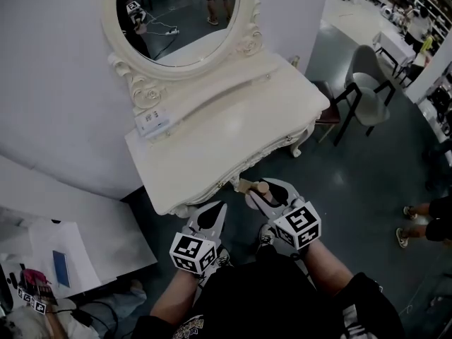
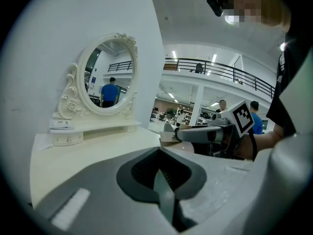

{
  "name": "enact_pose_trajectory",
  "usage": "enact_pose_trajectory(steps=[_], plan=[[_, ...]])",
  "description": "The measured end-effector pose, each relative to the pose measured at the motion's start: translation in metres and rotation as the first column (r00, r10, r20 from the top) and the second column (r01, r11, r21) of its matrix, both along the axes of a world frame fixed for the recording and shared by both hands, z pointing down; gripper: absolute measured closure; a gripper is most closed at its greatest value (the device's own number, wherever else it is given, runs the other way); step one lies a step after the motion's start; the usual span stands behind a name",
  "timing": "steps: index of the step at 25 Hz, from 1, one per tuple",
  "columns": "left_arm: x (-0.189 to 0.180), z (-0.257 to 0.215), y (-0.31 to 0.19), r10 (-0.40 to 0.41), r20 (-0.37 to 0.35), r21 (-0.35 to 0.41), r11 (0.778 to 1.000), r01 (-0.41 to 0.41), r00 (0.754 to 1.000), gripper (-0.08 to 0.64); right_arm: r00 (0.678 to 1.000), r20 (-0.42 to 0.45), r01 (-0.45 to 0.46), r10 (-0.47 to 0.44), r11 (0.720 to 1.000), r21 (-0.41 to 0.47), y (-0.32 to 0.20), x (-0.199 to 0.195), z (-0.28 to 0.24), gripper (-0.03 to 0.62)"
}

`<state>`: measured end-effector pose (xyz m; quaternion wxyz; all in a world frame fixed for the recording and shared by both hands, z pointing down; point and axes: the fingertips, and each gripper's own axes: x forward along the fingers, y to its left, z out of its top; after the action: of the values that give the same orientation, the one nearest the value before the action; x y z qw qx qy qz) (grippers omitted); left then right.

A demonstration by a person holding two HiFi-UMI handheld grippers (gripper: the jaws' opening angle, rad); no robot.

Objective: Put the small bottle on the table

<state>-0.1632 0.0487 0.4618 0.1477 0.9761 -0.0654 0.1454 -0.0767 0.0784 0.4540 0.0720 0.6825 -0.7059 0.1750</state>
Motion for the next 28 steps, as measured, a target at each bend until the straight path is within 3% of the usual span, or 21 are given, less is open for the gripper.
enact_pose_trajectory(steps=[14,28], plan=[[0.039,0.012,0.006,-0.084,0.004,-0.027,0.996,0.084,0.996,0.560,0.998,0.011,0.067,-0.067,0.998,-0.009,-0.004,0.045,0.009,0.428],[0.066,0.011,0.009,-0.164,0.046,0.003,0.987,0.164,0.985,0.560,0.989,0.034,0.143,-0.143,0.990,0.012,-0.007,0.077,0.015,0.428]])
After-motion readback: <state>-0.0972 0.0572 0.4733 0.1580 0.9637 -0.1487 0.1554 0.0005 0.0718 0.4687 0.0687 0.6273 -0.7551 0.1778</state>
